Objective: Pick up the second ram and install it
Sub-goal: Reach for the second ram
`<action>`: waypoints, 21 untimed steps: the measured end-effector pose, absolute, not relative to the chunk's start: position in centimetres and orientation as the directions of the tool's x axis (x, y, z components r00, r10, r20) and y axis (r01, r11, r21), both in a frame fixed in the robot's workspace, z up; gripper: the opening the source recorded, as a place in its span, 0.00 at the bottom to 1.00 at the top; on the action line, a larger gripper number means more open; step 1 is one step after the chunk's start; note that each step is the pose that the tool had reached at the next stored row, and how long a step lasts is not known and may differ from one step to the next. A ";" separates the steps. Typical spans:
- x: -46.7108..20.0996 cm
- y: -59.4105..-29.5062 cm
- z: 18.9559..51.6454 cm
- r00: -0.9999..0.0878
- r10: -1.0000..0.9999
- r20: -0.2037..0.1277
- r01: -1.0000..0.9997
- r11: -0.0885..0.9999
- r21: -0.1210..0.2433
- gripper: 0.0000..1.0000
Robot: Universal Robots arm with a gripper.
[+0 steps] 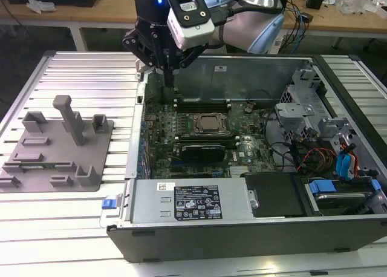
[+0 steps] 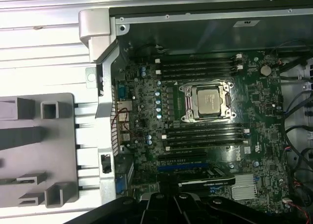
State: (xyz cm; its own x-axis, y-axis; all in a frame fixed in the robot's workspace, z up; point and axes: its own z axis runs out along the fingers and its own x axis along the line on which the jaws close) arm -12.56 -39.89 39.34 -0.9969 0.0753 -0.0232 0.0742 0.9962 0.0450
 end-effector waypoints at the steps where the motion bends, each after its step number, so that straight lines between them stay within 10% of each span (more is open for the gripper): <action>1: -12.9 -39.9 39.3 -0.997 0.075 -0.023 0.074 0.996 0.045 0.08; 21: -17.8 -39.9 39.3 -0.997 0.075 -0.030 0.074 0.996 0.046 0.08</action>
State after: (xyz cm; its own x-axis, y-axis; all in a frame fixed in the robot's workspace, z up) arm -17.84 -39.89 39.32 -0.9967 0.0753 -0.0295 0.0739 0.9962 0.0456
